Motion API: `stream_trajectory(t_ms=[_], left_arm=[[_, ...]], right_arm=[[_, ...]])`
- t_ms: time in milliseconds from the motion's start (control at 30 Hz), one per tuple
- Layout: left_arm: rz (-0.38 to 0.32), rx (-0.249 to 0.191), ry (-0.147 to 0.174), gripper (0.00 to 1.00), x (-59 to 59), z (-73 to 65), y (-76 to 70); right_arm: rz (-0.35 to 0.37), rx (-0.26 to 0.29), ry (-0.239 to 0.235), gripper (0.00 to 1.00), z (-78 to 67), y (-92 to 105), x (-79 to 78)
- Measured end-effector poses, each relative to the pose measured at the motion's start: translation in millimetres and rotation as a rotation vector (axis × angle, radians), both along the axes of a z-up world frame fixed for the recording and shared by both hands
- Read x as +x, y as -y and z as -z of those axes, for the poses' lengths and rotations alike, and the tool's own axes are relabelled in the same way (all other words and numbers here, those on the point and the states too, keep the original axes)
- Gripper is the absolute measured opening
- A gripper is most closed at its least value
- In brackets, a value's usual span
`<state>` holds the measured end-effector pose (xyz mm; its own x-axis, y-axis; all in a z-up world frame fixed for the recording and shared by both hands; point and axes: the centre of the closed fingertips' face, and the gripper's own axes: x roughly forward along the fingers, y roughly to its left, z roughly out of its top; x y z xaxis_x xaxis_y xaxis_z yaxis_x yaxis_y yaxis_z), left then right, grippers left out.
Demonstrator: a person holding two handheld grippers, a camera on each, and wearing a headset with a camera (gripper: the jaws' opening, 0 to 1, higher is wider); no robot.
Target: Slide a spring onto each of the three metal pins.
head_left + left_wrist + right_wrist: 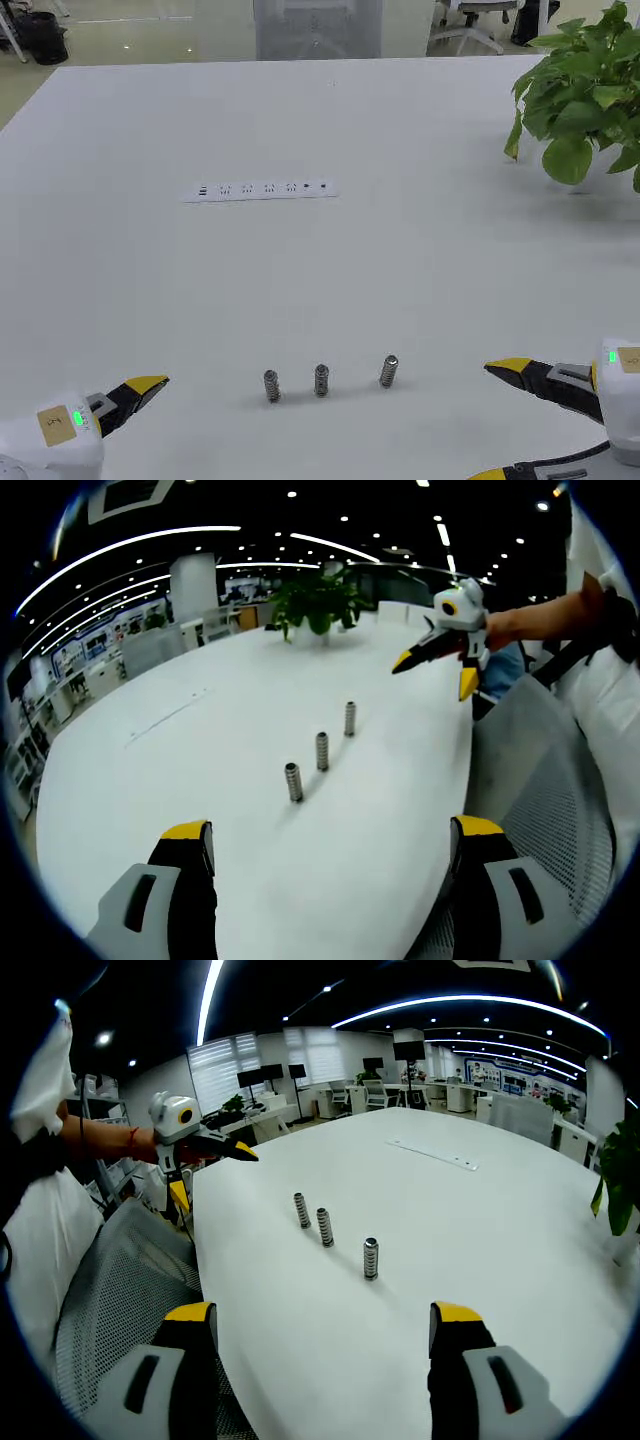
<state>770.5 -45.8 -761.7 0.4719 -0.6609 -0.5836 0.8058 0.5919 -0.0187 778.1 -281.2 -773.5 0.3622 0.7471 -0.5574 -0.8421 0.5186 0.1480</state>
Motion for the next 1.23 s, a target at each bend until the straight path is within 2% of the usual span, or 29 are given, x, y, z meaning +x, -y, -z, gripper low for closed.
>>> stream_trajectory(t_ms=[1233], left_arm=[[-0.005,-0.007,-0.009,1.00,0.3,3.7,-0.9]], right_arm=[[-0.004,-0.006,-0.001,0.88,0.5,-1.2,3.0]])
